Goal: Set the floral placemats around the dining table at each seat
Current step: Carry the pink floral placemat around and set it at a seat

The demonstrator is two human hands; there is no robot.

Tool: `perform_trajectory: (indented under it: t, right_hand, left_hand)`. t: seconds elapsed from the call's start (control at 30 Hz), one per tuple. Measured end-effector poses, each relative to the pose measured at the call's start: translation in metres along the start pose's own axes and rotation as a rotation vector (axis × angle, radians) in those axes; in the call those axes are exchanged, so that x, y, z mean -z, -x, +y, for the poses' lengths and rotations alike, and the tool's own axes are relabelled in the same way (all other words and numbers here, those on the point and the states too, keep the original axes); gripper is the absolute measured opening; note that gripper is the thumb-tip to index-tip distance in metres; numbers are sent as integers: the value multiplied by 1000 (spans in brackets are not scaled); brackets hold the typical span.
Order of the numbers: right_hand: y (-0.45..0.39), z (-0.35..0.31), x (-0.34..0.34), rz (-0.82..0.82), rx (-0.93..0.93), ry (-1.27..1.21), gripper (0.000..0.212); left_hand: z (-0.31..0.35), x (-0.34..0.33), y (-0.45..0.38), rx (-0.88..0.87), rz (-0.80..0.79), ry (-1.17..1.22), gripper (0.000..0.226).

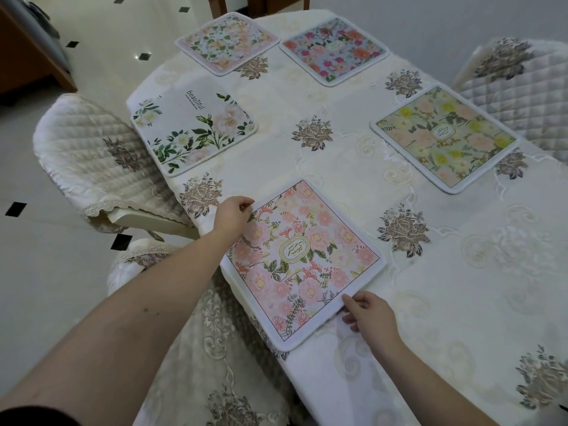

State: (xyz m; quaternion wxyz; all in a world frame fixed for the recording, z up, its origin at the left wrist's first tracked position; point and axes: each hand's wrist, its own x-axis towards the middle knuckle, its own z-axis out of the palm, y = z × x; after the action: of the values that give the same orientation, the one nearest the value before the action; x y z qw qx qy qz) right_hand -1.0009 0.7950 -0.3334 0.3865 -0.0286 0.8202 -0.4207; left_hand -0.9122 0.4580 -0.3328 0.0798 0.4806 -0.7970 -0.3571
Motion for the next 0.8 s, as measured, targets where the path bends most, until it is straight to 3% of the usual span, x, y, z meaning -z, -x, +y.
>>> perform_trajectory:
  t: [0.17, 0.33, 0.47, 0.67, 0.8]
  right_hand:
    - [-2, -6, 7, 98, 99, 184, 38]
    - [-8, -23, 1, 49, 285, 280, 27]
    - [-24, -51, -19, -62, 476, 393, 16]
    - [-67, -106, -84, -154, 831, 655, 43]
    - [-95, -125, -129, -291, 919, 863, 53]
  left_hand:
    - [2, -8, 15, 4, 112, -162, 40]
    - [2, -25, 53, -26, 216, -224, 44]
    - [-1, -38, 67, -105, 191, -274, 51]
    - [-8, -56, 62, -192, 102, -393, 54]
    - [-28, -63, 64, -295, 43, -525, 58]
